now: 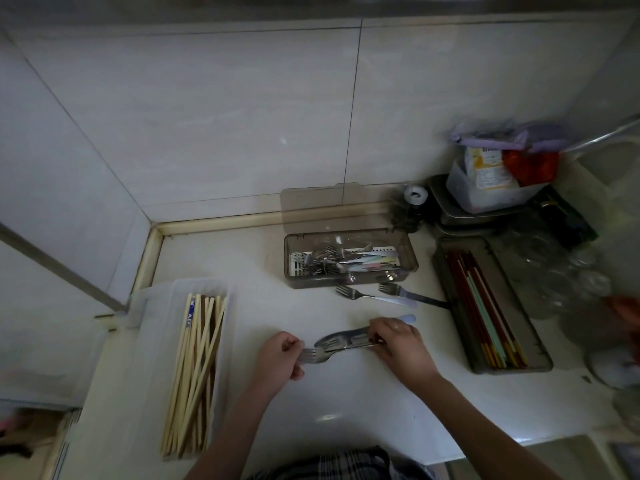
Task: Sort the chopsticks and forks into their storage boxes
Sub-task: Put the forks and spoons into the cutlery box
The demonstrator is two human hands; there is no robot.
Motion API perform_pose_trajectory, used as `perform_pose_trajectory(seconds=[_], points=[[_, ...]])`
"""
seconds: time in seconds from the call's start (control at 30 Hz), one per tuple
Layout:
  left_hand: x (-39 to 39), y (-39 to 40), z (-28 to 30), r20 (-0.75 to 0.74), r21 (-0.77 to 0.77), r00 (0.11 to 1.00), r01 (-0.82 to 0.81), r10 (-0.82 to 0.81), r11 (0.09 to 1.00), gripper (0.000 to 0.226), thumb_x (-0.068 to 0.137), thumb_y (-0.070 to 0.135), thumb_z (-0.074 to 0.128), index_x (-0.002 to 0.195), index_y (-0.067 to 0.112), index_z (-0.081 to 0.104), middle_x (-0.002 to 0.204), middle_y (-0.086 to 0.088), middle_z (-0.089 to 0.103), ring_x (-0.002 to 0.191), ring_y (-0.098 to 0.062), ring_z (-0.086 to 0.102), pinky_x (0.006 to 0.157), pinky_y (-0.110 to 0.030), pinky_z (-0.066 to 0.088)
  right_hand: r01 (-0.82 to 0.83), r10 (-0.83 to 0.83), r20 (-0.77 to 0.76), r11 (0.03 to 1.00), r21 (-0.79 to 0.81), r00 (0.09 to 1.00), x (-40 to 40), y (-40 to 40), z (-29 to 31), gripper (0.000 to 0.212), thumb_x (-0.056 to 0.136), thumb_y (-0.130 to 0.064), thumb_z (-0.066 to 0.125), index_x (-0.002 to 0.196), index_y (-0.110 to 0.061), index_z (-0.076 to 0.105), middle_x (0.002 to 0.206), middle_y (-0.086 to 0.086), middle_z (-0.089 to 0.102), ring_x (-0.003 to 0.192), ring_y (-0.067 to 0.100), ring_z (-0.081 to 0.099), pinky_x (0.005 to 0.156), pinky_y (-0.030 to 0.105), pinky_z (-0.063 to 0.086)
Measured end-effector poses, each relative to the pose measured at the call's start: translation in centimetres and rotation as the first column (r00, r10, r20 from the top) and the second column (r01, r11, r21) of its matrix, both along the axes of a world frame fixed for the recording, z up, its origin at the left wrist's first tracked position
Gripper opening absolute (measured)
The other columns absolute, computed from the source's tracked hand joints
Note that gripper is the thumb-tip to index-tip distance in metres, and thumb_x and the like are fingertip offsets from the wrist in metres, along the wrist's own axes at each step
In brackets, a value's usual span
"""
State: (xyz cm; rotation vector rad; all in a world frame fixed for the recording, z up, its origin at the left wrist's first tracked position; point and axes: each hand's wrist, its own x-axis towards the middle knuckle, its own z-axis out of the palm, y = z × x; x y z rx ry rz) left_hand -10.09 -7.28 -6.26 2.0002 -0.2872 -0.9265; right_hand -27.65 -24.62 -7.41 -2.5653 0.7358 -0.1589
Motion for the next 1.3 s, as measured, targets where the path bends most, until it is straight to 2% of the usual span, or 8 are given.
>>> perform_pose_trajectory(seconds=[0.3,0.6,0.67,0.77,0.87,1.0,1.13,1.3], points=[[-0.3,0.3,-0.2,0.030,-0.060,0.996,-0.078,0.080,0.995,0.013,0.092,0.009,0.054,0.079,0.007,0.057,0.065,-0.010,0.062,0.043,-0.015,0.058,0.045,-0.024,0.048,0.010,-0.010,0.002,1.000,0.006,1.000,0.6,-0.4,0.6,0.009,0.087,-0.025,0.060,0.090,-0.028,0.067,0.096,-0.011,0.064,0.094,0.018,0.057,0.081,0.036,0.043],[0.7,-0.9,2.3,-0.221,-0.297,0.955,-0.260,0.198,0.919,0.009,0.088,0.001,0.059,0.079,-0.001,0.061,0.068,-0.013,0.064,0.055,-0.019,0.062,0.054,-0.025,0.055,0.016,0.004,0.129,0.987,-0.157,0.992,0.3,-0.6,2.7,0.032,0.090,-0.040,0.038,0.096,-0.031,0.068,0.084,-0.009,0.064,0.083,0.020,0.057,0.071,0.029,0.036],[1.5,-1.5,3.4,-0.153,-0.329,0.974,-0.212,0.170,0.920,0.008,0.086,0.000,0.061,0.080,0.005,0.063,0.076,-0.012,0.068,0.066,-0.024,0.066,0.063,-0.029,0.057,0.102,-0.078,0.160,0.984,-0.147,0.984,0.5,-1.0,3.1,0.025,0.091,-0.032,0.046,0.109,-0.030,0.064,0.101,-0.006,0.065,0.099,0.022,0.057,0.082,0.033,0.040],[3.3,-2.6,5.2,0.069,-0.372,0.983,-0.133,0.170,0.919,0.014,0.084,0.003,0.064,0.082,0.017,0.065,0.082,-0.008,0.070,0.073,-0.023,0.067,0.069,-0.032,0.057,0.301,-0.295,0.158,0.953,-0.017,0.942,0.5,-1.7,3.6,0.047,0.090,-0.025,0.060,0.134,-0.029,0.046,0.130,-0.003,0.053,0.125,0.020,0.045,0.105,0.041,0.037],[5.4,-4.6,6.8,0.212,-0.392,0.955,-0.109,0.205,0.913,0.016,0.085,0.006,0.065,0.083,0.022,0.065,0.083,-0.006,0.069,0.069,-0.020,0.068,0.068,-0.030,0.057,0.421,-0.425,0.091,0.905,0.058,0.900,-0.3,-2.3,3.5,0.050,0.089,-0.031,0.060,0.136,-0.028,0.042,0.138,-0.003,0.046,0.131,0.018,0.038,0.108,0.038,0.030],[8.0,-8.0,6.8,0.175,-0.391,0.958,-0.143,0.227,0.909,0.004,0.086,0.010,0.065,0.088,0.014,0.066,0.081,-0.007,0.068,0.064,-0.020,0.068,0.068,-0.033,0.058,0.342,-0.336,-0.084,0.937,0.068,0.938,-1.6,-0.8,2.2,0.039,0.089,-0.033,0.059,0.126,-0.032,0.048,0.133,-0.007,0.048,0.125,0.015,0.039,0.104,0.035,0.031],[9.0,-9.9,5.4,0.184,-0.312,0.967,-0.111,0.174,0.944,0.011,0.087,0.006,0.062,0.096,0.001,0.066,0.089,-0.018,0.068,0.063,-0.019,0.065,0.075,-0.039,0.058,0.263,-0.260,-0.108,0.964,0.022,0.960,-2.3,1.4,0.3,0.045,0.085,-0.036,0.063,0.128,-0.034,0.052,0.137,-0.006,0.047,0.129,0.018,0.040,0.106,0.037,0.028],[9.2,-9.8,4.7,0.261,-0.194,0.962,-0.025,0.076,0.981,0.034,0.088,0.006,0.060,0.121,0.003,0.055,0.111,-0.018,0.063,0.088,-0.027,0.065,0.089,-0.040,0.052,0.252,-0.250,-0.100,0.968,-0.002,0.963,-2.5,1.4,-0.2,0.043,0.088,-0.039,0.059,0.130,-0.038,0.052,0.144,-0.005,0.042,0.134,0.019,0.035,0.108,0.038,0.026]])
